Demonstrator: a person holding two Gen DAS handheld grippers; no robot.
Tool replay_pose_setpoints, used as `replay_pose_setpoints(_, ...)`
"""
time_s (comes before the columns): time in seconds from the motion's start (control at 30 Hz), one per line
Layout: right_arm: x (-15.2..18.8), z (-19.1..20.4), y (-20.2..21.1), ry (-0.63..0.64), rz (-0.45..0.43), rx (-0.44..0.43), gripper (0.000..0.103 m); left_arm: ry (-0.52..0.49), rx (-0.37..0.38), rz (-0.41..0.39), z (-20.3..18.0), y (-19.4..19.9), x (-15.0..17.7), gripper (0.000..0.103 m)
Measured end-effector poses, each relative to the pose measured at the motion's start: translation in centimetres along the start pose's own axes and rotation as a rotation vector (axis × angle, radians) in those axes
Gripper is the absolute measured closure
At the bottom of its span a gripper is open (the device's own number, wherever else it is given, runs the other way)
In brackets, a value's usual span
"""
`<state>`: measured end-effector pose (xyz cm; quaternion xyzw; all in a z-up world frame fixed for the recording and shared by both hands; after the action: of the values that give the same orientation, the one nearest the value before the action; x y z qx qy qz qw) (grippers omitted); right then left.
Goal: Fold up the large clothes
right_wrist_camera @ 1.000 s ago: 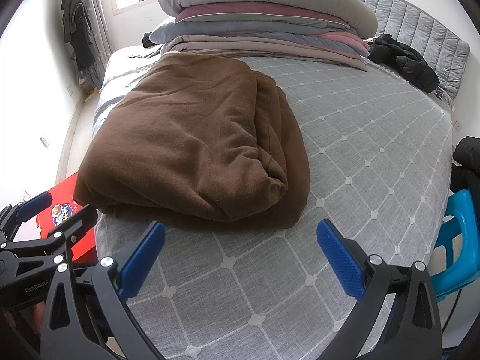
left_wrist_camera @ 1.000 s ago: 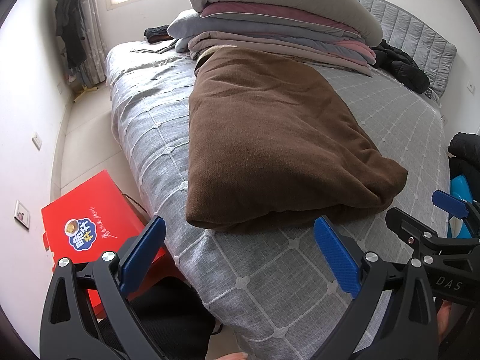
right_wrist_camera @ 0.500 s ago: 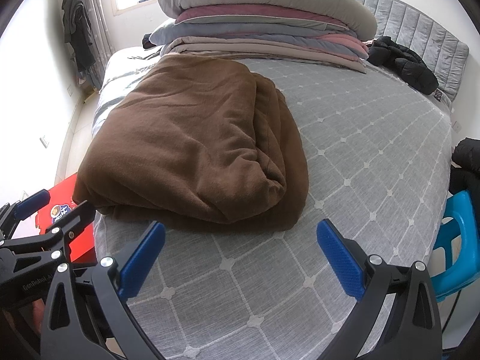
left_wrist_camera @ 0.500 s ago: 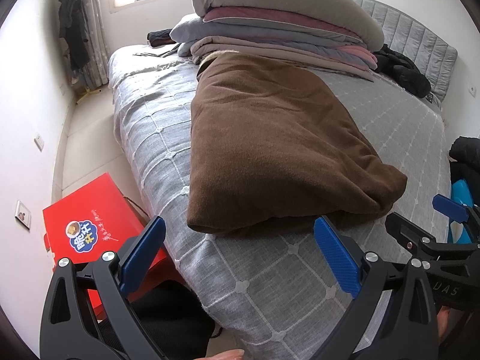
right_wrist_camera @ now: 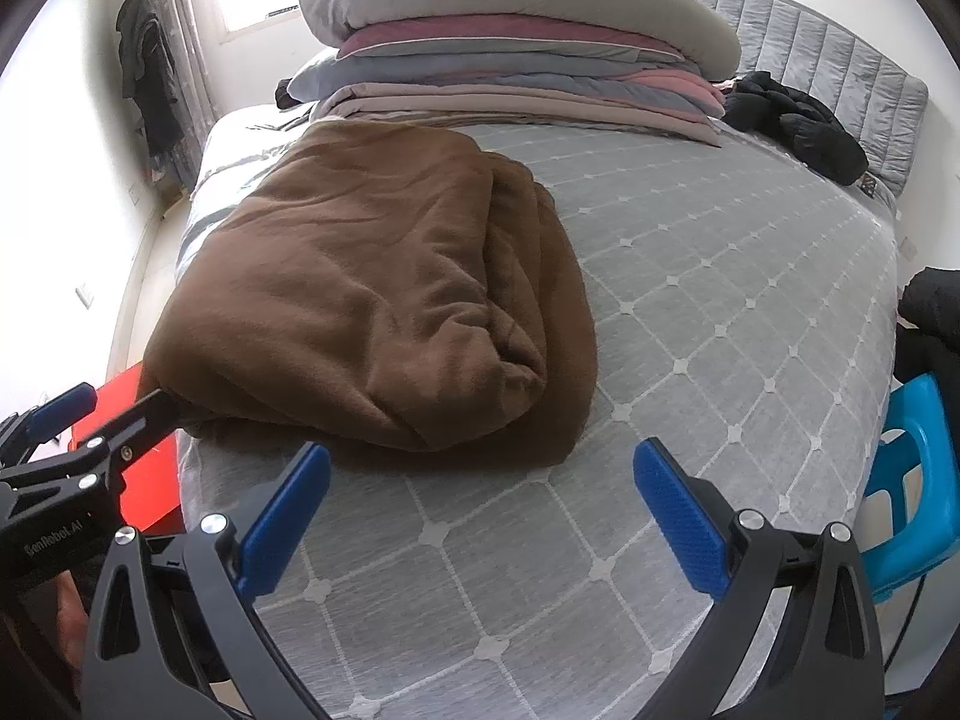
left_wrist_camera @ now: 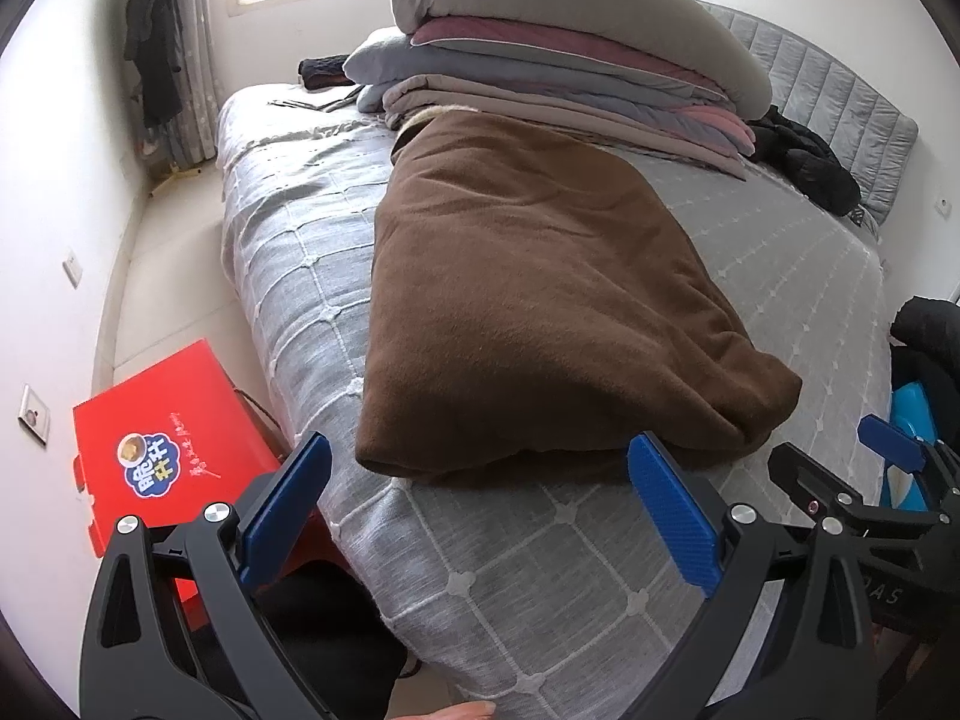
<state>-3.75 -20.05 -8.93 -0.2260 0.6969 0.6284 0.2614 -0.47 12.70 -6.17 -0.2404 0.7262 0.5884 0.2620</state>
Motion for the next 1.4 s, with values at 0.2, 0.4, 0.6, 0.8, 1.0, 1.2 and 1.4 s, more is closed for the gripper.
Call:
replay_pose_setpoints(0.2,-0.1,-0.9,0.2,-0.016,-0.014,0.007,0.006,-0.020,-0.014,-0.002,-1.0,0.2,0.1,0.007)
replay_pose_setpoints(0.4,-0.1,-1.9,0.4,-0.028,-0.029,0.021,0.006,-0.062,-0.038,-0.005,-2.2,0.5,0.0,0.007)
replay_pose_setpoints(0.6,-0.2,-2.7,0.6,-0.043,-0.040,0.020,0.006,-0.073,-0.043,-0.012,-3.2,0.9,0.0,0.007)
replay_pose_setpoints(0.8,-0.2,-3.3,0.8,-0.054,-0.044,0.014,0.006,-0.080,-0.056,-0.014,-3.7,1.2,0.1,0.007)
replay_pose_setpoints(1.0,-0.1,-3.7,1.0,-0.068,-0.049,0.006,0.006,-0.090,-0.061,-0.007,-4.3,1.3,0.2,0.007)
replay_pose_setpoints(1.2,0.1,-4.0,1.0,-0.072,-0.048,0.000,0.006,-0.097,-0.071,-0.014,-4.6,1.4,0.2,0.007)
replay_pose_setpoints(1.4,0.2,-4.0,0.9,-0.076,-0.044,-0.005,0.006,-0.111,-0.122,-0.001,-4.5,1.3,0.6,0.007)
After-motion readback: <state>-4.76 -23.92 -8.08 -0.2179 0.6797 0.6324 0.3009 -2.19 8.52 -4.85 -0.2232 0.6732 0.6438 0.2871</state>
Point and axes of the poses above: each gripper's, at about its wrist camera, not at the fingertips, and y roughly against the way its jaws point, z to its left, x to its underside, the point moved 10 cm from there along -y, roughly the way its jaws point, and after that the axes turned 6 degrees about x, right-handed, at the moved point
